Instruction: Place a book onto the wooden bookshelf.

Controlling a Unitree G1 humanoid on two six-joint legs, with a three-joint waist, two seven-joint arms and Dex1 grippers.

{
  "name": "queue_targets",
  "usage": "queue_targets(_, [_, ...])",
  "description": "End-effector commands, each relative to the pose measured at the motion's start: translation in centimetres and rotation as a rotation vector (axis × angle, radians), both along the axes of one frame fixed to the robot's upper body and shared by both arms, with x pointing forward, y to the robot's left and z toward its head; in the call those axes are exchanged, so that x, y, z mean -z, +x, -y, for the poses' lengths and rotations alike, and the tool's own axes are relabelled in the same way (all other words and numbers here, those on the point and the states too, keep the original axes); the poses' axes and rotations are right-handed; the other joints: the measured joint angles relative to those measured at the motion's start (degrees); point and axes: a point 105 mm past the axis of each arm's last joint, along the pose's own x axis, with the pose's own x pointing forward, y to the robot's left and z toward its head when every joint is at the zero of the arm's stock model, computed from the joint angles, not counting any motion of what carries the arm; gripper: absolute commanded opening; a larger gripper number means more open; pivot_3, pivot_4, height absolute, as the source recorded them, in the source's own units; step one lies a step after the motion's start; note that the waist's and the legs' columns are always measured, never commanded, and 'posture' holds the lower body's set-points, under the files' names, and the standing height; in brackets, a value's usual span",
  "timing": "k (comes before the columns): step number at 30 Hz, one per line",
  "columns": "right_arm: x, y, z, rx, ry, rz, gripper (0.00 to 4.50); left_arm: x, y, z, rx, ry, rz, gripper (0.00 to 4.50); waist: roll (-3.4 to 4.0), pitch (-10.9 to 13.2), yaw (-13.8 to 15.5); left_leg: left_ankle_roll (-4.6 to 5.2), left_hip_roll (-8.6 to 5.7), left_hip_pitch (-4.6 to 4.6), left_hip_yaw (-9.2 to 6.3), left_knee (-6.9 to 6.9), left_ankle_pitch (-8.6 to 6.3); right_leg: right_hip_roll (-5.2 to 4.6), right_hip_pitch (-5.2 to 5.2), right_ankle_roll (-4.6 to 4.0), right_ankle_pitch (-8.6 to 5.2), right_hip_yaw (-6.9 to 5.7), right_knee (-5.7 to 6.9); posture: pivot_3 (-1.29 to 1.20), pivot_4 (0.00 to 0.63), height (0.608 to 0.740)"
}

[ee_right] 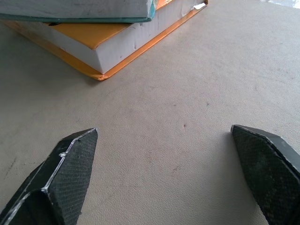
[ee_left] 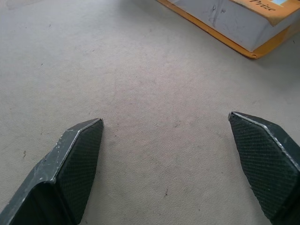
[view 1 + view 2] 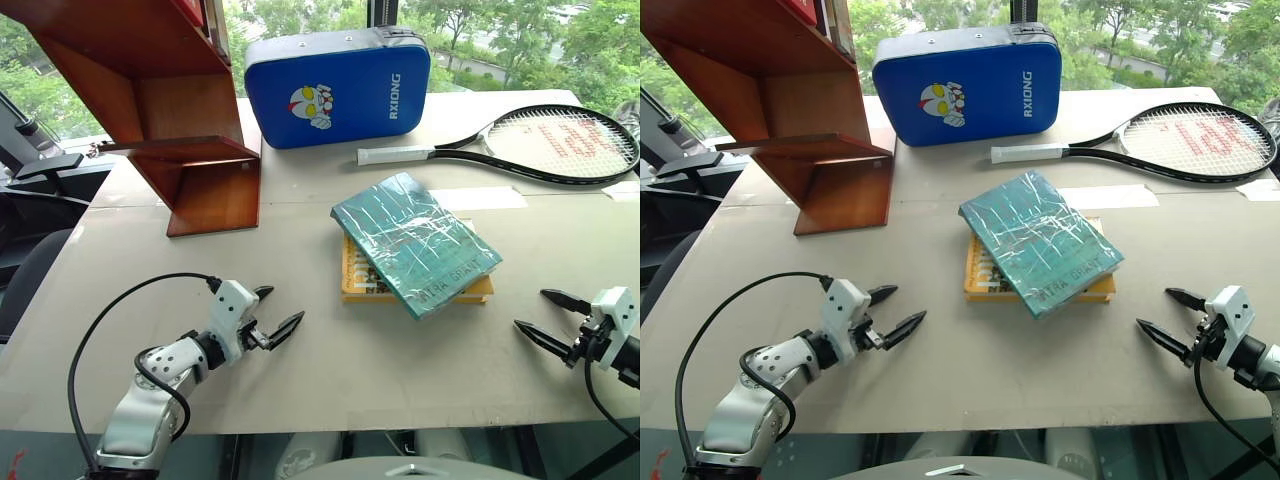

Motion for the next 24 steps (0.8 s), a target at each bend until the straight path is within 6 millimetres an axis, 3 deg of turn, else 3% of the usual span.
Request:
queue_targets(1, [-0.1, 0.3, -0.1, -0.02, 0.004, -0.003, 4.5, 1.0, -1.5, -0.7, -0.033, 0.017, -0.057, 4.41, -0.01, 0.0, -0.1, 0.0, 0.0, 0.0, 0.0, 0.0, 0.0, 0.0, 0.0, 0.0, 0.0, 0.0, 0.0, 0.0, 0.15, 0.74])
queue_targets(6, [0.2, 0.9, -0.9, -0.054, 0.004, -0.016, 4.5, 1.1, -2.6, -1.2, -0.068, 0.013, -0.071, 4.41, -0.12, 0.1, -0.5, 0.02, 0.01, 0.01, 0.03, -0.01, -0.01, 0.01, 0.0, 0.0, 0.0, 0.04, 0.0, 0.0, 0.15, 0.74])
queue_targets(17, [-0.1, 1.3, -1.0, -0.062, 0.006, -0.003, 4.5, 1.2, -2.4, -1.6, -0.074, 0.015, -0.065, 4.41, -0.13, 0.1, -0.5, 0.02, 0.0, 0.01, 0.02, 0.0, -0.01, 0.0, 0.01, 0.0, 0.01, 0.02, 0.01, 0.0, 0.15, 0.74])
queue_targets(24, [-1.9, 2.3, -0.2, -0.02, -0.006, 0.06, 4.5, 0.6, -1.7, -1.7, -0.059, 0.022, -0.039, 4.41, -0.11, 0.1, -0.4, 0.01, 0.0, 0.01, 0.02, 0.01, -0.01, 0.0, 0.01, -0.01, 0.01, 0.01, 0.02, 0.0, 0.15, 0.74])
